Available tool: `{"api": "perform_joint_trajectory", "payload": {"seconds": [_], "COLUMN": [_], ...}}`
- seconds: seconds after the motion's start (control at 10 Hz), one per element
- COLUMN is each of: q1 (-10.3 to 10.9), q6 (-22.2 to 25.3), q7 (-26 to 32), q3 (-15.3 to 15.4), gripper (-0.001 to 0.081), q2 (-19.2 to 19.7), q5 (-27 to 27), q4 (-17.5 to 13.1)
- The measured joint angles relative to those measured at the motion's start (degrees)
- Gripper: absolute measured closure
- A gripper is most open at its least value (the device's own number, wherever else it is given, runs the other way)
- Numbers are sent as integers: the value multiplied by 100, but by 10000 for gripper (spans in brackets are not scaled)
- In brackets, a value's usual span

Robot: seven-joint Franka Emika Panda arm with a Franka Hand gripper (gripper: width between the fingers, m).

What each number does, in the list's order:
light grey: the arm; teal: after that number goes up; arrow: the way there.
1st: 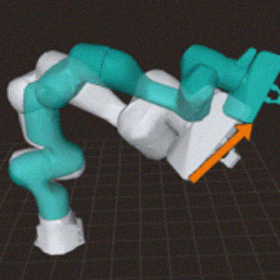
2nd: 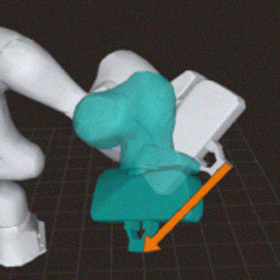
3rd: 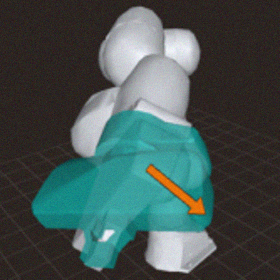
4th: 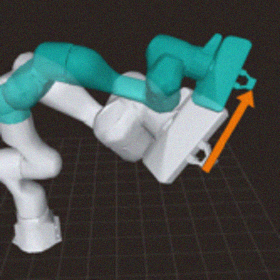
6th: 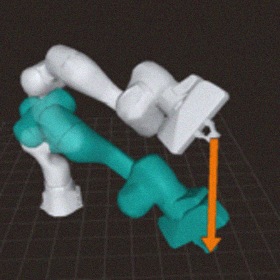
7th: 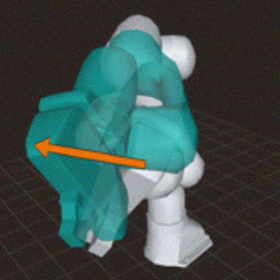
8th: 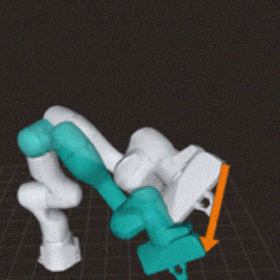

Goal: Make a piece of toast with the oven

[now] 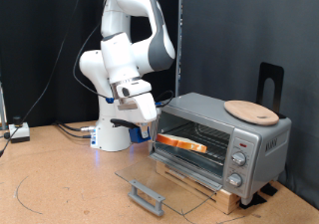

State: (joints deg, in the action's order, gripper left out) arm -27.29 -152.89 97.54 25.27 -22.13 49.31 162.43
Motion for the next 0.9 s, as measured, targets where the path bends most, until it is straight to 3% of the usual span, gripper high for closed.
{"api": "perform_joint_trajectory", "payload": {"seconds": [0.5, 0.6, 0.7, 0.9], "q1": [24, 56, 208, 937], "q6": [667, 538, -13, -1578], "q7": [-841, -879, -573, 1025], "q3": [340, 460, 572, 591], "gripper": [409, 409, 409, 409], "q2": [-155, -165, -124, 235], "q5": [-28, 40, 386, 2224], "q4": [-2, 12, 50, 2]}}
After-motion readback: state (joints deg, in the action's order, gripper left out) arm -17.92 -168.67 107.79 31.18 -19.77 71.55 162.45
